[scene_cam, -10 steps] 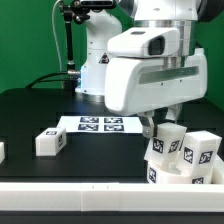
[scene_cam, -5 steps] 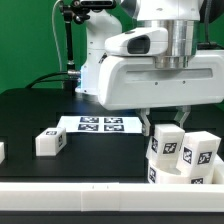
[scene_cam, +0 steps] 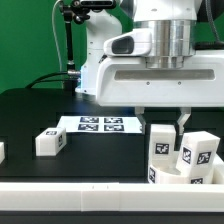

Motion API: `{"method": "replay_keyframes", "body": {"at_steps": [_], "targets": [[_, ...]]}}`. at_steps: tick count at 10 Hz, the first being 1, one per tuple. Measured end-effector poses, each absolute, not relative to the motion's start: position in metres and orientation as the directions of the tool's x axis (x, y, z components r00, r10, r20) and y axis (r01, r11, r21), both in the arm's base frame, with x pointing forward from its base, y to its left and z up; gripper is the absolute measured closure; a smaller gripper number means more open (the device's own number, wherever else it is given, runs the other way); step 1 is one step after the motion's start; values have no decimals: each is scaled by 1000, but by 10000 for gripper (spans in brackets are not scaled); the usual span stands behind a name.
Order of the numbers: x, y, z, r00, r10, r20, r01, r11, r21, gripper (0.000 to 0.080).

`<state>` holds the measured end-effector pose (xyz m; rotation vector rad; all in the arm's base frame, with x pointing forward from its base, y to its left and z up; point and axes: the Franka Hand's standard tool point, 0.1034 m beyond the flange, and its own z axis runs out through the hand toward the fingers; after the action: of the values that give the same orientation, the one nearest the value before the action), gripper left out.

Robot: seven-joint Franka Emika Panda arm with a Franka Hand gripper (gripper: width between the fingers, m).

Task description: Assemble stool

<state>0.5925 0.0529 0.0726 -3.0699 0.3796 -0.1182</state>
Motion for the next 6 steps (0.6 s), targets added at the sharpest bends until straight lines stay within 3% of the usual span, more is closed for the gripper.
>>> {"method": "replay_keyframes", "body": {"at_steps": [3, 6], "targets": [[592, 54, 73, 856, -514, 53, -509, -856, -87, 463], [593, 63, 74, 646, -763, 3, -758, -642, -119, 463]]}}
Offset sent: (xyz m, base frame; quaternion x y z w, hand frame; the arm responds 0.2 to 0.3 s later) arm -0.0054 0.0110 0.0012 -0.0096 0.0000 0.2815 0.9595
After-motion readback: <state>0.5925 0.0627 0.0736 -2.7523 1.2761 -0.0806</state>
